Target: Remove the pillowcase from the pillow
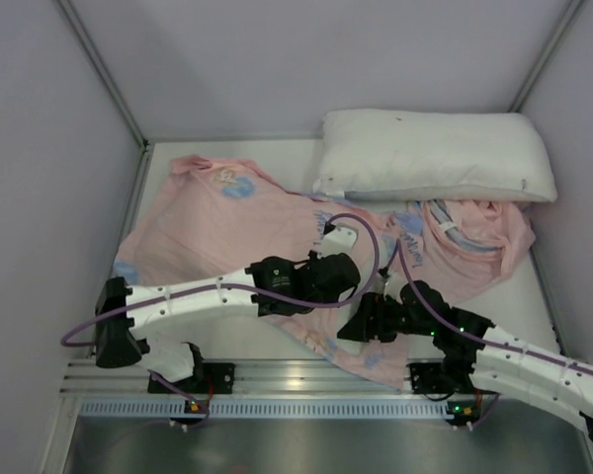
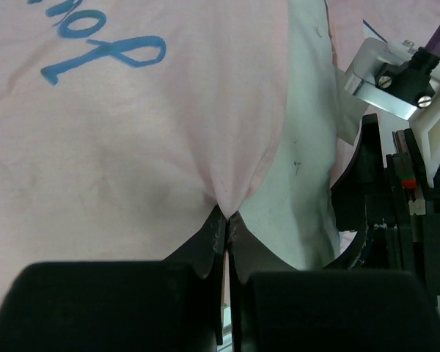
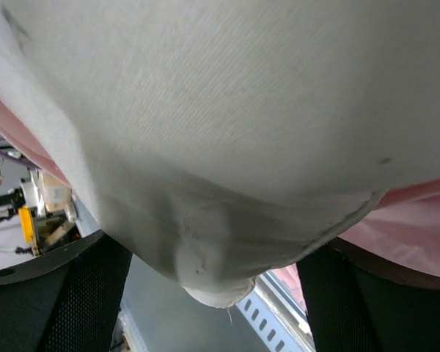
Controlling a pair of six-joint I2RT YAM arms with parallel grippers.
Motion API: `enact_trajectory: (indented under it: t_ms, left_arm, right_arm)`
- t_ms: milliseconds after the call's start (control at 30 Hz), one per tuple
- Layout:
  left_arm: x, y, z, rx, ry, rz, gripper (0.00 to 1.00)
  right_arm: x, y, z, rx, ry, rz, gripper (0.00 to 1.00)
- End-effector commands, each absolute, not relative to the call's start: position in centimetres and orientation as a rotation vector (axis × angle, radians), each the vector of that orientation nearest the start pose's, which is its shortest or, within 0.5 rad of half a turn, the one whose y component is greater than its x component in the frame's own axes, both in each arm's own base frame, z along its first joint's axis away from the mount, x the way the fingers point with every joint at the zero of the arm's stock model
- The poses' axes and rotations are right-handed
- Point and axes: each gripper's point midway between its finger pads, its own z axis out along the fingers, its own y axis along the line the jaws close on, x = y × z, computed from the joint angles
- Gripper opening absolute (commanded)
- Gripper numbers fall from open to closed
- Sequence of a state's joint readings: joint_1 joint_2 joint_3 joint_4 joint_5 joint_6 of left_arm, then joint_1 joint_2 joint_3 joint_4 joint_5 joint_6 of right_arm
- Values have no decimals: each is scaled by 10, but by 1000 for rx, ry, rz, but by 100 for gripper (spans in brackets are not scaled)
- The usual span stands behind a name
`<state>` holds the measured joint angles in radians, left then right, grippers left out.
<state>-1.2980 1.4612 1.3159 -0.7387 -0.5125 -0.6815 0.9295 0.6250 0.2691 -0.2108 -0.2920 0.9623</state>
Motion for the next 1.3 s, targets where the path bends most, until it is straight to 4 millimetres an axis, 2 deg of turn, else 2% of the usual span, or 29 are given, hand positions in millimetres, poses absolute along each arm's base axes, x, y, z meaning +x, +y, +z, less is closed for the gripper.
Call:
enact_trajectory:
  t_ms: [0,167,233,267,300,333,433,467,500,533,567,600,633,667,733,767,800,833,867,900,967,1000,1033,1067,1133,1167,1200,1233,1267]
  left_arm:
    - [161,-344,220,418,2229,-493,0]
    - [153,-340,221,407,2239,-553,0]
    - [152,-338,223,400,2236,-570,0]
    - [151,-336,222,398,2239,-569,0]
    - [150,-334,221,398,2239,-569,0]
    - [150,-331,220,393,2238,-565,0]
    - [153,-316,213,351,2234,-530,0]
    - [153,-310,213,322,2233,-529,0]
    - [155,-300,202,299,2241,-483,0]
    - [158,-291,198,266,2250,-461,0]
    - [167,-273,192,177,2276,-418,0]
    - [172,-262,184,143,2303,-394,0]
    - [176,-246,167,109,2341,-339,0]
    - [189,-226,163,5,2352,-305,0]
    - [195,-191,147,-112,2375,-219,0]
    - [206,-171,143,-208,2368,-177,0]
    - [210,-161,141,-251,2368,-165,0]
    - [212,-151,140,-270,2369,-164,0]
    - [223,-134,141,-347,2357,-135,0]
    - [227,-128,144,-367,2352,-130,0]
    - [243,-108,155,-414,2333,-85,0]
    - [246,-101,156,-431,2334,-57,0]
    - [250,-94,151,-426,2357,-4,0]
    - [256,-88,151,-441,2365,19,0]
    - [259,-98,140,-388,2430,9,0]
    - [251,-123,133,-333,2508,-139,0]
    - [247,-158,138,-243,2526,-371,4]
    - [247,-163,141,-223,2497,-403,11]
    - [236,-176,145,-176,2500,-487,21]
  right_arm:
    - [100,259,135,-90,2279,1365,80]
    - [111,265,135,-42,2237,1371,72]
    - [116,268,136,-35,2218,1375,53]
    - [118,269,135,-19,2211,1369,38]
    - [121,271,139,-18,2189,1379,4]
    - [122,272,139,-17,2182,1380,0]
    - [128,270,158,-15,2103,1388,0]
    - [131,268,172,-14,2065,1385,0]
    - [130,261,181,-19,2047,1371,0]
    - [133,257,202,-42,1989,1357,0]
    - [131,253,211,-59,1969,1349,0]
    - [128,247,230,-74,1913,1368,0]
    - [124,241,246,-102,1889,1354,0]
    - [121,236,256,-117,1866,1357,0]
    - [105,224,288,-165,1786,1418,0]
    - [98,222,297,-186,1760,1452,0]
    - [89,218,309,-199,1723,1500,0]
    - [78,217,316,-235,1709,1547,0]
    - [72,216,318,-252,1706,1573,0]
    - [66,214,320,-267,1697,1596,0]
    - [53,216,313,-312,1710,1664,0]
    - [48,216,313,-332,1697,1697,0]
    - [39,220,302,-368,1723,1742,0]
    - [36,221,305,-386,1699,1774,0]
    - [33,224,294,-415,1730,1780,0]
    - [35,227,287,-409,1766,1765,0]
    - [41,233,275,-407,1812,1740,0]
    - [41,234,273,-412,1808,1738,0]
    - [45,240,267,-414,1830,1729,0]
